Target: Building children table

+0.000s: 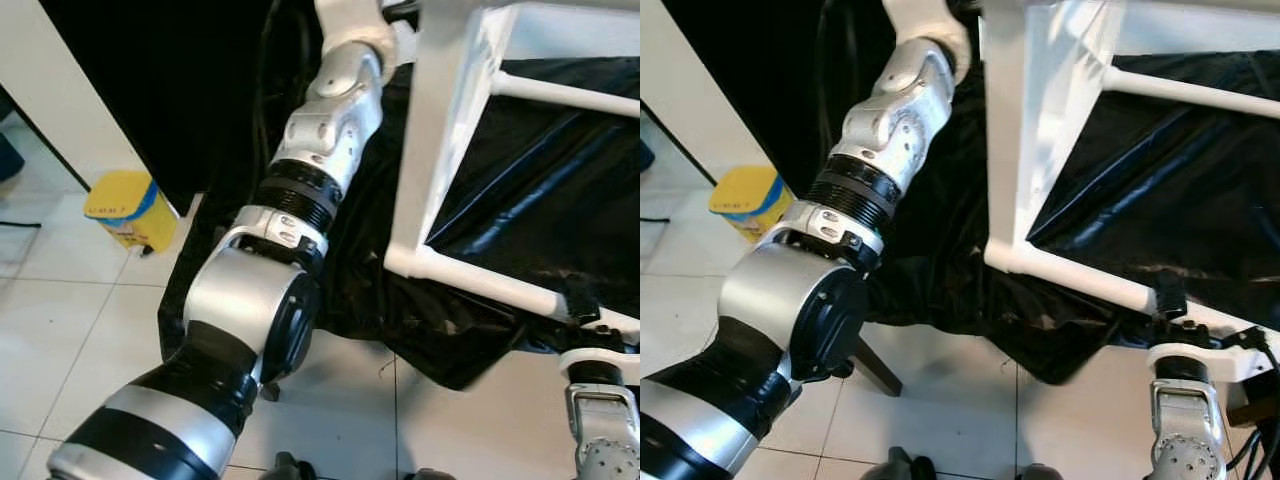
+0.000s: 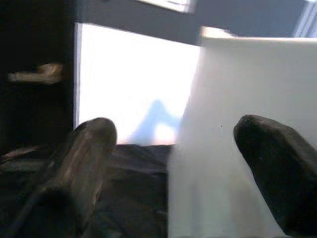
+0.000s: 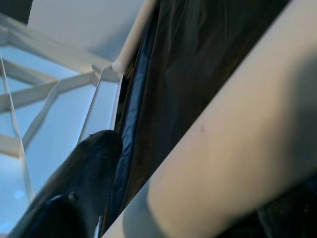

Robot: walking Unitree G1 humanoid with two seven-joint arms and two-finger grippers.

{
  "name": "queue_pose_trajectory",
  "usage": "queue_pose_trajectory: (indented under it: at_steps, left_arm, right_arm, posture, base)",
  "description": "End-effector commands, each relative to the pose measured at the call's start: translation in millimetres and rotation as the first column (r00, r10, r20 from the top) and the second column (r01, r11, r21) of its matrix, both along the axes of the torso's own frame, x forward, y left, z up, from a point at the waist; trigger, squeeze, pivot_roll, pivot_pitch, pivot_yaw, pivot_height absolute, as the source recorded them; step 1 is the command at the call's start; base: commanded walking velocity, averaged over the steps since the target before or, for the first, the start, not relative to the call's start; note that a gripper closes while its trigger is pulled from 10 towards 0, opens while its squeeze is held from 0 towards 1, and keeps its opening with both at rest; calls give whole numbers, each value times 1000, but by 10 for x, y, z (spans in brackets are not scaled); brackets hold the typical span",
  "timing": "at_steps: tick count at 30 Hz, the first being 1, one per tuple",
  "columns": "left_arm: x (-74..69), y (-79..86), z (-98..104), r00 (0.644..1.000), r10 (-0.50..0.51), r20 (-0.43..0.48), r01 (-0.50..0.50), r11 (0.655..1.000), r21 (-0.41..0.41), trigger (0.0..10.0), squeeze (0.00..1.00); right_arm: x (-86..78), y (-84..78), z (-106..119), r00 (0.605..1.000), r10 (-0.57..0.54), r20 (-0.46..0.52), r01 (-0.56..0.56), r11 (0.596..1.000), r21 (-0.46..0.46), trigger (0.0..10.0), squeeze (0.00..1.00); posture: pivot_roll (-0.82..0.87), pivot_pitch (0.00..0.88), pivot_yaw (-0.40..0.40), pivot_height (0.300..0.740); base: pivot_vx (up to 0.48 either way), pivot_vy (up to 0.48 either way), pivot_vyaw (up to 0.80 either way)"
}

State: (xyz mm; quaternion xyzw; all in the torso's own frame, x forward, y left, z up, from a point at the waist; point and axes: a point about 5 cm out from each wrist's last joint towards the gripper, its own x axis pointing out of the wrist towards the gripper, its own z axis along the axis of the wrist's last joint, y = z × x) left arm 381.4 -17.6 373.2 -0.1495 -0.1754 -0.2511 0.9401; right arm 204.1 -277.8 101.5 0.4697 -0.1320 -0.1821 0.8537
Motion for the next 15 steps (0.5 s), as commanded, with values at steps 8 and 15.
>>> queue_pose_trajectory:
  at_steps: [8, 15]
  left_arm:
    - [-50, -178, 11, 992, -122, 35, 120, 991, 66, 10000, 0]
    - [-73, -275, -22, 988, -155, 26, 152, 985, 82, 10000, 0]
  right_arm:
    - [-993, 52, -605, 825, -465, -320, 458, 883, -101, 10000, 0]
    - [-1206, -79, -438, 677, -664, -317, 583, 747, -320, 10000, 0]
  posture:
    - [-276, 123, 189, 740]
    - [-322, 129, 226, 740]
  base:
    - [0, 0, 0]
    - [0, 0, 0]
